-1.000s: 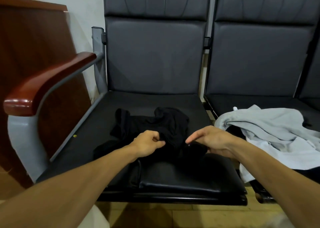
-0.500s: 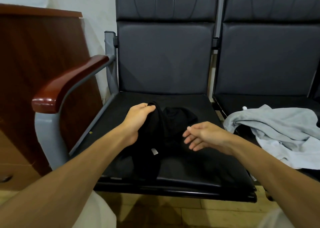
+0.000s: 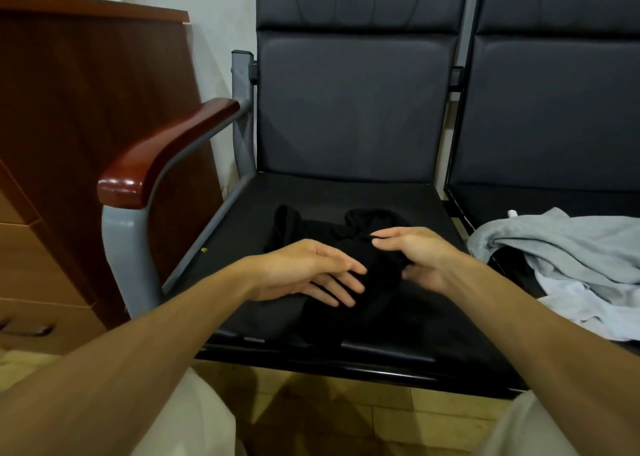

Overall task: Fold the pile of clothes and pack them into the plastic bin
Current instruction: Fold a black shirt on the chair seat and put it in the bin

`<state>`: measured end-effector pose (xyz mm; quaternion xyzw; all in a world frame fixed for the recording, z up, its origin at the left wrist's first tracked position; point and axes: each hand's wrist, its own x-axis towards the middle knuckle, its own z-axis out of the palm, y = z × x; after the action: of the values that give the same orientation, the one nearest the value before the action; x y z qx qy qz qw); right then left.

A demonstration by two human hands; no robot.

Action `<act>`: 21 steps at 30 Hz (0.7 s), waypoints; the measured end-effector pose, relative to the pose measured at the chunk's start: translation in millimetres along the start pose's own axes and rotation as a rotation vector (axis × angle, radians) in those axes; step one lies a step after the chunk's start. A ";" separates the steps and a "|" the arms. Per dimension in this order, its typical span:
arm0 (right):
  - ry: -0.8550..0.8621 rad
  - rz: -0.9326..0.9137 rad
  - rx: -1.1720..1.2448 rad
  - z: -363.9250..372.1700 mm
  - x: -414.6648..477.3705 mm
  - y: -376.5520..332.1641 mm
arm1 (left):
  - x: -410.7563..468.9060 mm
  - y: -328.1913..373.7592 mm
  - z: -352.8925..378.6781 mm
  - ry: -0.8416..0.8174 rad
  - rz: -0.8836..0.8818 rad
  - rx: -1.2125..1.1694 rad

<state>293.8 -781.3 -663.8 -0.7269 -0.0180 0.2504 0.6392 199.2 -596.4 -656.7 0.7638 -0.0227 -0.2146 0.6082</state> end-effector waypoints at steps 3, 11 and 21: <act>0.120 -0.085 0.103 -14.8 -2.3 -5.8 | 7.1 -15.9 -18.3 0.328 -0.011 0.150; 0.266 -0.066 0.102 -63.0 5.8 1.6 | 37.1 -54.7 -36.6 0.254 -0.162 0.783; 0.372 -0.132 -0.350 -83.6 10.6 7.5 | 73.3 -53.8 -27.5 0.295 -0.066 1.028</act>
<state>333.2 -855.9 -669.6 -0.8572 0.0095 0.0631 0.5109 263.3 -578.9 -724.6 0.9856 -0.0149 -0.0851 0.1453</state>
